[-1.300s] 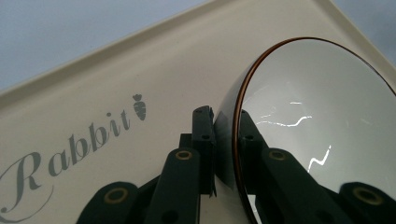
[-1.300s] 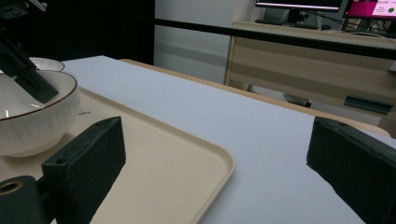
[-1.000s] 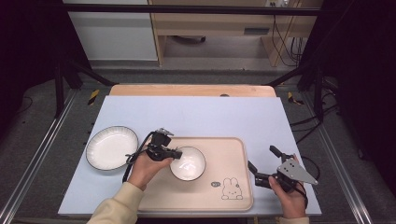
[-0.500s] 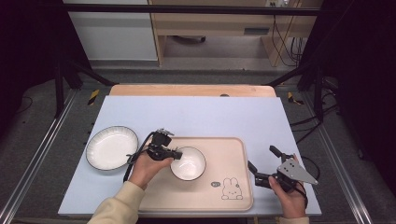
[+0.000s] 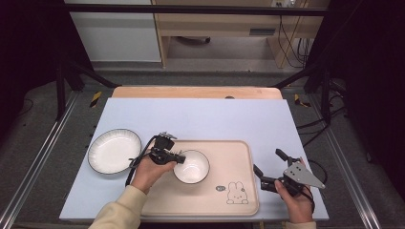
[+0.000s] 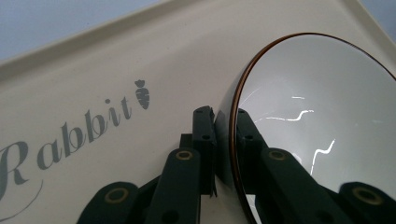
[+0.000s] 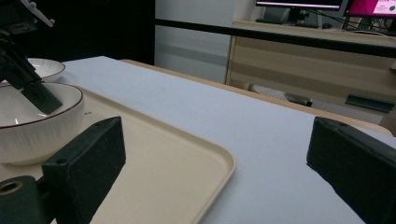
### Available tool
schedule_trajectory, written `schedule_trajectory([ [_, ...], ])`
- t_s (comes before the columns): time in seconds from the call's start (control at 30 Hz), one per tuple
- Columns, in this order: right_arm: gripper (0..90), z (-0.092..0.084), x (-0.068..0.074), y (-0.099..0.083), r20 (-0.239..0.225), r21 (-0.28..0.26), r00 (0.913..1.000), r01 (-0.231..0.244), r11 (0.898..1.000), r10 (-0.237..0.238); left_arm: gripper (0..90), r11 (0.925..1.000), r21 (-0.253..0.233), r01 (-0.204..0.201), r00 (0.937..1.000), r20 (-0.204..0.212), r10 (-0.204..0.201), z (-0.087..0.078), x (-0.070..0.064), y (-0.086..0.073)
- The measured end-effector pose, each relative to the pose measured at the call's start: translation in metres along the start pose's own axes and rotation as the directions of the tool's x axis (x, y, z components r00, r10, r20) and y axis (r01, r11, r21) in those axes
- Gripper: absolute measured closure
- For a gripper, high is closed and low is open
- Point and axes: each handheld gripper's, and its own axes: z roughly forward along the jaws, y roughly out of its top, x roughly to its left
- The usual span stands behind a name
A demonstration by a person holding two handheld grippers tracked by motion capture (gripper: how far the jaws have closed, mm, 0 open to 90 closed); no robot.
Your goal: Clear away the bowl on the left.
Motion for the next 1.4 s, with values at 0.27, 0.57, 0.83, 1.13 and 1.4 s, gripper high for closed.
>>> schedule_trajectory([
  [0.27,4.6,0.0,0.0,0.0,0.001,0.001,1.0,-0.002,1.0,0.002,80.8,0.9997,-0.018,-0.019,0.9998,0.003,0.019,-0.001,0.0,-0.001],
  [0.57,4.7,0.0,0.0,0.0,-0.001,0.002,1.0,-0.006,1.0,0.006,61.4,0.9961,-0.072,-0.051,0.9979,-0.045,0.048,-0.01,-0.002,0.0],
  [0.83,4.6,0.0,0.0,0.0,0.0,0.002,1.0,-0.008,1.0,0.008,40.9,0.9877,-0.135,-0.078,0.9943,-0.082,0.068,-0.02,-0.006,0.0],
  [1.13,4.3,-0.003,-0.002,0.0,0.017,-0.006,0.9998,-0.014,1.0,0.014,15.9,0.9412,-0.263,-0.212,0.9769,-0.084,0.196,-0.035,-0.012,0.0],
  [1.4,4.1,-0.004,-0.003,0.0,0.026,-0.008,0.9994,-0.021,1.0,0.021,10.0,0.8985,-0.354,-0.259,0.9656,-0.076,0.249,-0.05,-0.014,-0.002],
])
